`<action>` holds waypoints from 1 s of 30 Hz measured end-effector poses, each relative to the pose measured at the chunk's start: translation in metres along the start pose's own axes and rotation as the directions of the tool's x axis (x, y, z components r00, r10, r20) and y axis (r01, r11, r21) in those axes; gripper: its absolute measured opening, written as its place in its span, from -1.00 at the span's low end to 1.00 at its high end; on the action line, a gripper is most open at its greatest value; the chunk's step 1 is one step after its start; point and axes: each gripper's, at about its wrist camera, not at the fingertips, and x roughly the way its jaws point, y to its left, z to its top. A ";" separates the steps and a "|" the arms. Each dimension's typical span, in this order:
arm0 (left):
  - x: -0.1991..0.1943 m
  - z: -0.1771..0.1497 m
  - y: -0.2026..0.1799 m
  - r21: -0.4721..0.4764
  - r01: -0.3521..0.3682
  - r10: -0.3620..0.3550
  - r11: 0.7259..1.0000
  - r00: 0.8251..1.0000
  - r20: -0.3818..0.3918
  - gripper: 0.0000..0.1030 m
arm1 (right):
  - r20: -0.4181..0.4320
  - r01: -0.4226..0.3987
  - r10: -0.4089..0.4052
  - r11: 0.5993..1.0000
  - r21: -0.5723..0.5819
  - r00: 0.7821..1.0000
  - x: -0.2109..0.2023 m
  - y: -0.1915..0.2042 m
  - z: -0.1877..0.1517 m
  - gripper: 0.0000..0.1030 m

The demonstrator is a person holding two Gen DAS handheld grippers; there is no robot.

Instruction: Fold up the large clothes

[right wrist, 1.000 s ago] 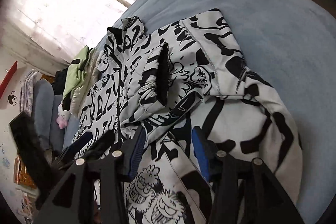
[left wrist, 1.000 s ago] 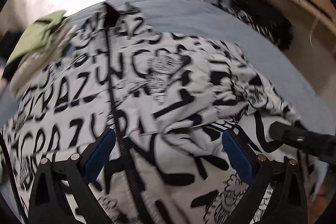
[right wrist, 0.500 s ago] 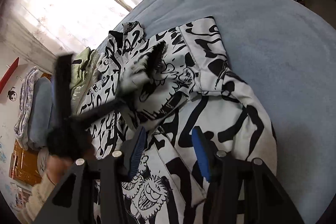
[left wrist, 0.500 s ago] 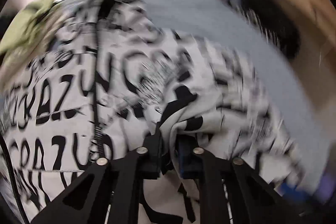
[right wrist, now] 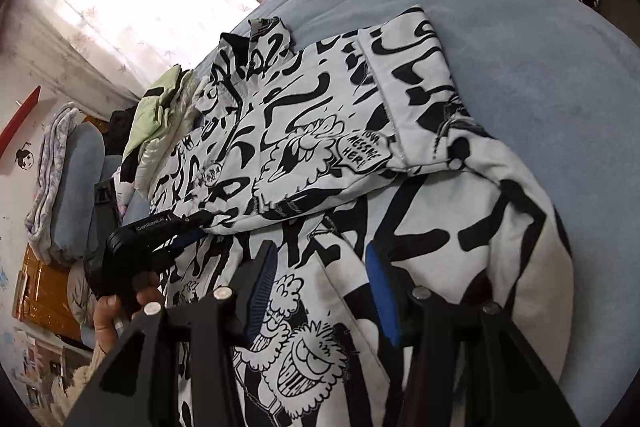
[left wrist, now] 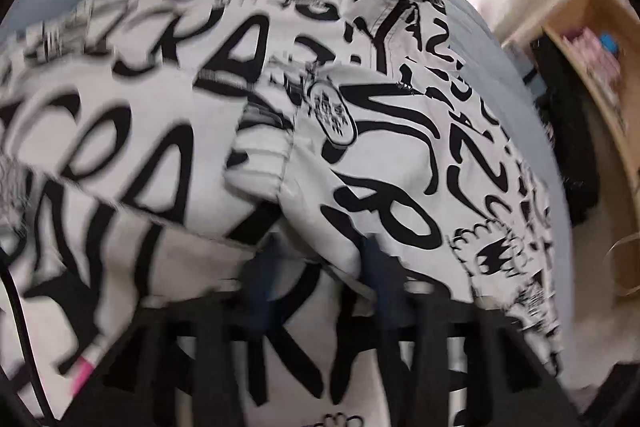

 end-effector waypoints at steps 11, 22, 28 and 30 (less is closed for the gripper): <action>0.007 0.046 0.029 0.021 -0.042 0.042 0.999 0.999 0.004 0.40 | -0.018 0.033 -0.033 0.999 -0.022 0.999 -0.008 -0.001 0.042 -0.10; 0.049 0.074 0.005 0.163 -0.003 0.012 0.987 0.998 -0.054 0.37 | -0.078 0.222 -0.218 0.974 0.049 0.973 0.068 -0.083 0.178 0.28; 0.055 0.087 -0.010 0.199 -0.068 0.073 0.978 0.997 -0.020 -0.42 | -0.090 0.181 -0.174 0.981 0.072 0.981 0.117 -0.092 0.205 -0.02; 0.048 0.091 -0.012 0.197 -0.063 0.061 0.978 0.998 0.017 -0.46 | -0.089 0.223 -0.220 0.975 0.022 0.971 0.122 -0.083 0.211 -0.87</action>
